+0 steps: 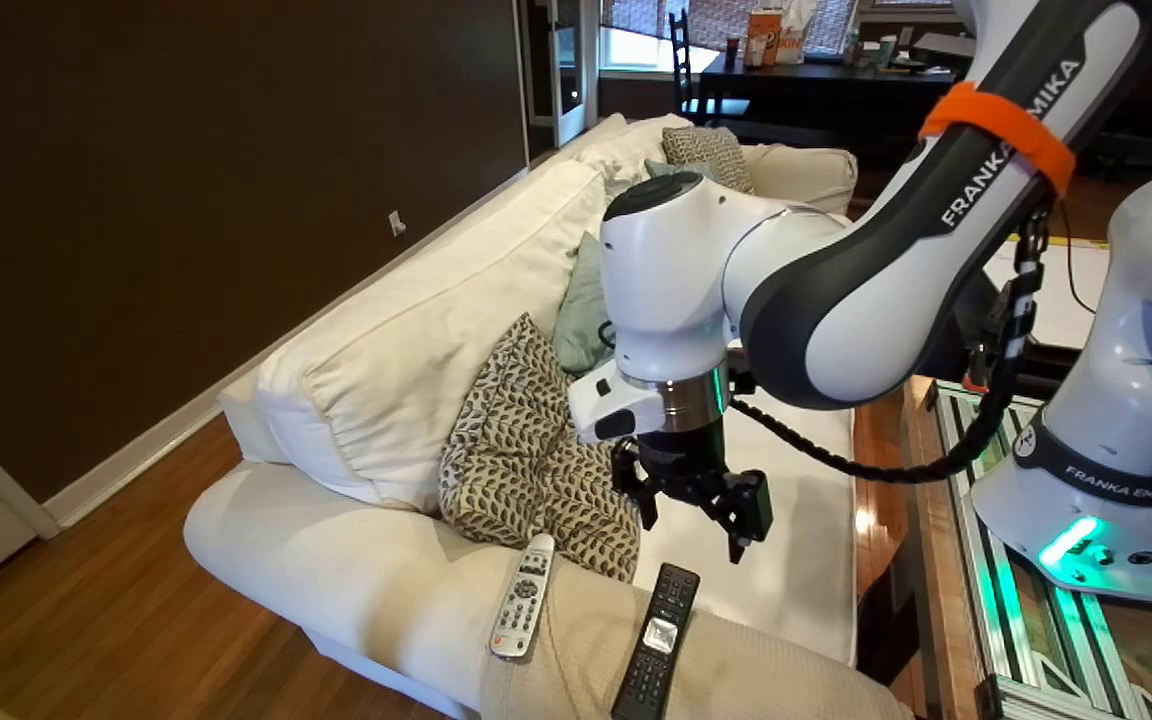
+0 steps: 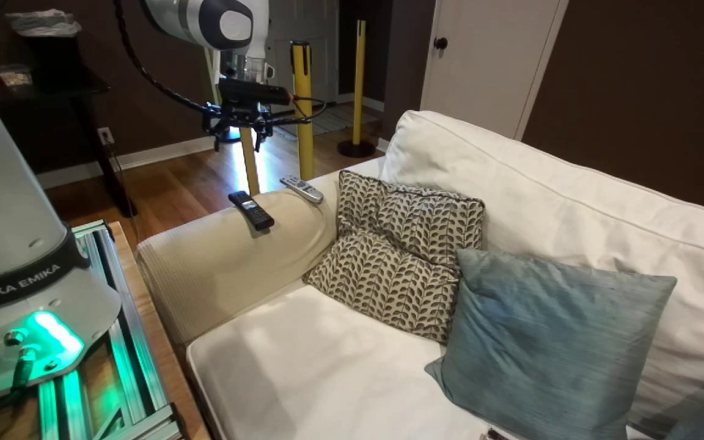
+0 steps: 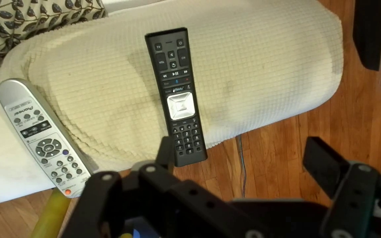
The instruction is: Put the black remote upright
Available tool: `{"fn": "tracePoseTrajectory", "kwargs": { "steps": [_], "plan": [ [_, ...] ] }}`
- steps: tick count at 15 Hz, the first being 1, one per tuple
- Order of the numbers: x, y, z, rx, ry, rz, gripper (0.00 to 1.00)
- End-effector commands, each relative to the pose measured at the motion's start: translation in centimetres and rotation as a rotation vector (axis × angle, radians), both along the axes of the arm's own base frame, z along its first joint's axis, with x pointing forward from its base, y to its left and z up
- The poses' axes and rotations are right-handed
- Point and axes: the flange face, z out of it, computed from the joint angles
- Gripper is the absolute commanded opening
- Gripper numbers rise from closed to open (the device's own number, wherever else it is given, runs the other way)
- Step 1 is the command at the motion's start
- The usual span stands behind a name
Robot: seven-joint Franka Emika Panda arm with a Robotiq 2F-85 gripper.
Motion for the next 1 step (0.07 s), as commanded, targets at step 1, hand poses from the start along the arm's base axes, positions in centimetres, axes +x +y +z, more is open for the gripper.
{"fn": "tracePoseTrajectory", "kwargs": {
  "steps": [1],
  "plan": [
    [0.03, 0.03, 0.01, 0.0, 0.001, 0.0, 1.0]
  ]
}}
